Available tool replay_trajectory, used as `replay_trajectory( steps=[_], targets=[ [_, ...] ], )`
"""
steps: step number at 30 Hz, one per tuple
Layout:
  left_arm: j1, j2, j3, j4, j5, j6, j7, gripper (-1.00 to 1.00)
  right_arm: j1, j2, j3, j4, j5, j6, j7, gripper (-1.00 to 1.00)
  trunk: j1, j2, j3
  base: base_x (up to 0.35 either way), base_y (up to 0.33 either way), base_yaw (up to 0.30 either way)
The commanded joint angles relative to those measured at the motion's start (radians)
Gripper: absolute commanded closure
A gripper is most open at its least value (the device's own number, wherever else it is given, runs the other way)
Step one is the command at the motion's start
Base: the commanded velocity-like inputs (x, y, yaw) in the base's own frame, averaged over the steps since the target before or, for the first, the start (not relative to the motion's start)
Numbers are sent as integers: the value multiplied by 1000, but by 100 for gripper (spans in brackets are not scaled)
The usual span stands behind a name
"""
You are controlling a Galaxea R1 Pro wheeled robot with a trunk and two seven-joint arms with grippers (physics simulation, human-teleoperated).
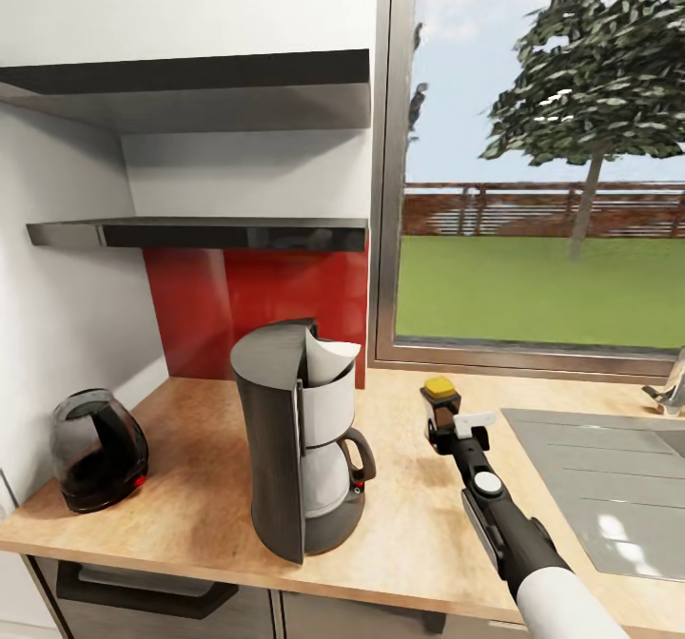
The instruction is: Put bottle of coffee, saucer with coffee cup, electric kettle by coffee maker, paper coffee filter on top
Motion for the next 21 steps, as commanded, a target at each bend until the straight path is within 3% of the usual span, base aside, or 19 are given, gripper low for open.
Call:
replay_trajectory(
  steps=[1,11,21],
  targets=[
    [0,0,2,1,6,-2,-3,-100,0,1,-1,2,8,-2,-3,100,0,-1,0,0,0,0],
    [0,0,2,1,7,1,2,-100,0,3,1,10,8,-5,-1,100,0,-1,0,0,0,8],
    [0,-1,4,0,7,2,3,-100,0,8,8,38,8,-6,1,100,0,-1,0,5,-4,248]
  ],
)
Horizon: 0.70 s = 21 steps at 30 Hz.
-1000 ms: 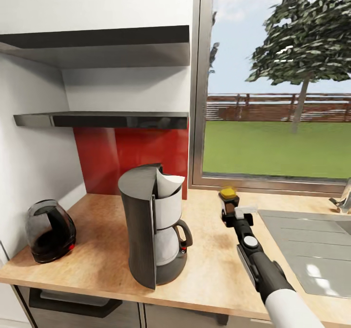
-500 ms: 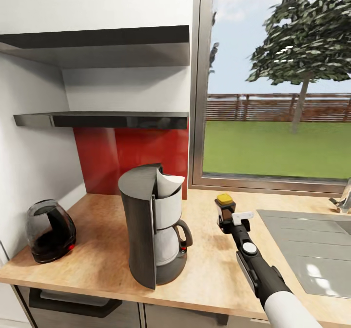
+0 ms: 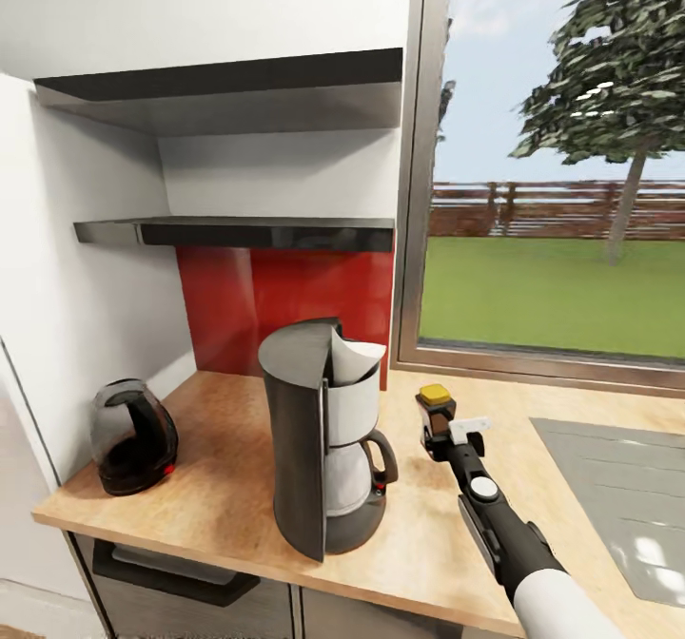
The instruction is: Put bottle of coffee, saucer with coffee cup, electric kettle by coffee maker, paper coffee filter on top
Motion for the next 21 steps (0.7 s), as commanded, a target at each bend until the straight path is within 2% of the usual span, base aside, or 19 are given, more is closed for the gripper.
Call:
replay_trajectory(
  steps=[1,6,11,12,13,16,21],
  targets=[
    [-1,0,2,2,7,-3,-6,-100,0,1,1,2,8,-2,-6,100,0,-1,0,93,-101,278],
    [-1,-1,2,2,7,-2,-5,-100,0,1,2,5,9,-2,-6,100,0,-1,0,156,-185,260],
    [-1,-1,3,2,8,-3,-4,-100,0,0,0,7,8,-2,-2,100,0,-1,0,112,-125,34],
    [-1,-1,3,2,8,-3,-4,-100,0,0,0,18,9,-6,20,100,0,-1,0,18,-19,4],
    [-1,-1,3,2,8,-2,-4,-100,0,-1,-1,30,9,-18,39,100,0,-1,0,11,-12,2],
    [-1,-1,4,2,8,-2,2,-100,0,-3,-3,91,10,-128,116,100,0,-1,0,3,-4,1],
    [-1,-1,4,2,8,-2,4,-100,0,0,-2,110,10,-163,132,100,0,-1,0,0,0,0]
  ],
)
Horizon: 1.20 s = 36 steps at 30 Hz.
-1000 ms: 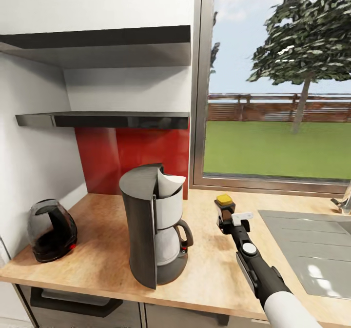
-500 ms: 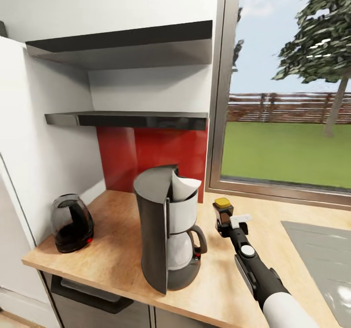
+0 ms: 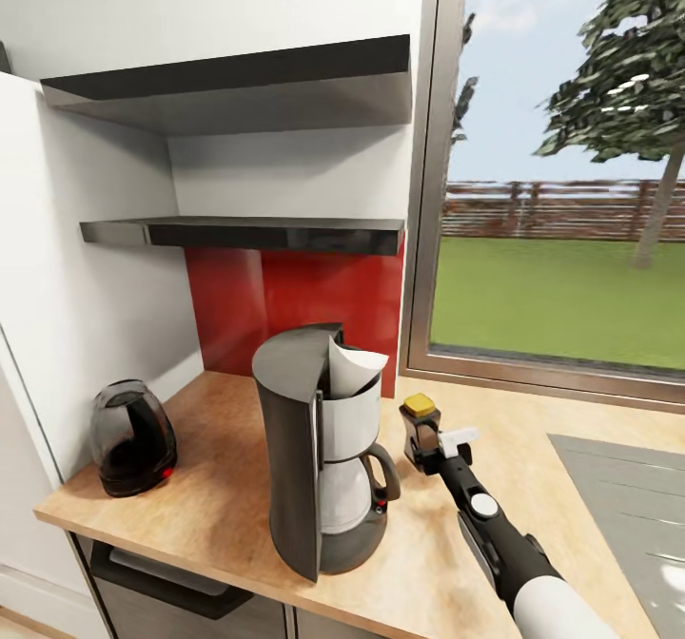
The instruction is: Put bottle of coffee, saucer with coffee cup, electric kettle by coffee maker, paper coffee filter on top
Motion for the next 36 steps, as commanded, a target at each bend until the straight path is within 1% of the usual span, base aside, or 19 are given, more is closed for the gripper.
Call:
replay_trajectory(
  steps=[1,13,17,20,23,28,32,36],
  targets=[
    [0,0,2,1,6,-3,-5,-100,0,1,-2,4,2,-4,3,100,0,-1,0,0,0,0],
    [0,0,3,1,6,-3,-4,-100,0,3,0,16,2,-6,4,100,0,-1,0,0,1,0],
    [0,0,3,1,6,-2,-4,-100,0,4,0,18,2,-6,4,100,0,-1,0,-49,137,0],
    [0,0,3,1,6,-2,-4,-100,0,8,0,27,2,-7,4,100,0,-1,0,-27,63,0],
    [0,0,3,1,6,-2,-4,-100,0,14,1,61,3,-7,5,100,0,-1,0,-7,16,0],
    [0,0,4,0,6,-2,-3,-100,0,26,1,72,4,-7,5,100,0,-1,0,-1,2,0],
    [-2,0,5,0,7,-2,9,-100,0,30,1,73,4,-7,4,100,0,-1,0,0,0,0],
    [-2,0,5,0,6,-1,35,-100,0,30,1,72,5,-7,4,100,0,-1,0,0,0,0]
  ],
)
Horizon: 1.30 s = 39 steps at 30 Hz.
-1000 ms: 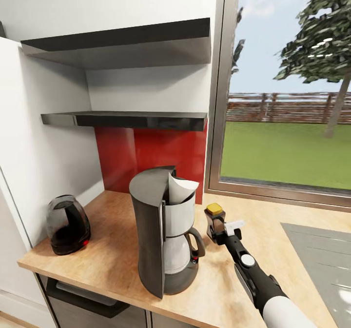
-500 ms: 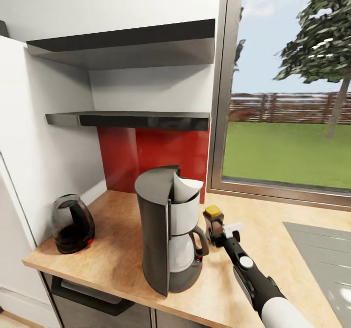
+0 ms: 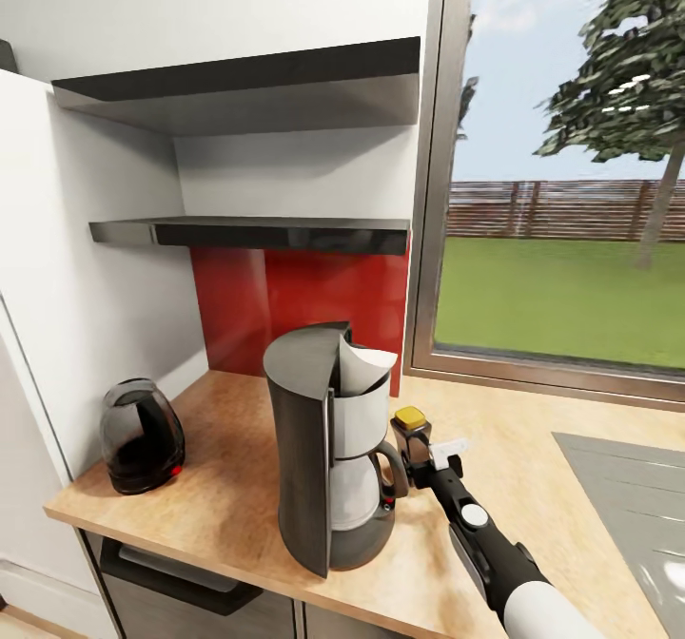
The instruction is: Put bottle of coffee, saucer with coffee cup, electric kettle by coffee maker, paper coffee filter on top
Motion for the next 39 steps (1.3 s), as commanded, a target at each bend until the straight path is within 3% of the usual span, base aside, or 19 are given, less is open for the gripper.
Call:
replay_trajectory(
  steps=[1,8,23,35,39],
  targets=[
    [0,0,2,1,6,-3,2,-100,0,0,-1,1,2,-3,3,100,0,-1,0,0,0,0],
    [0,0,1,1,7,-3,6,-100,0,0,-1,-1,2,-3,3,100,0,-1,-5,0,0,0],
    [0,-1,0,1,7,-1,5,-100,0,0,-1,-2,2,-2,3,100,58,-106,-75,0,0,0],
    [4,-6,2,3,7,-5,7,-100,-2,8,-1,-30,7,-17,-9,100,58,-105,-78,0,0,0],
    [4,-6,1,3,8,-6,7,-100,-1,-3,0,-30,7,-39,-12,100,58,-105,-78,13,-2,0]
  ],
)
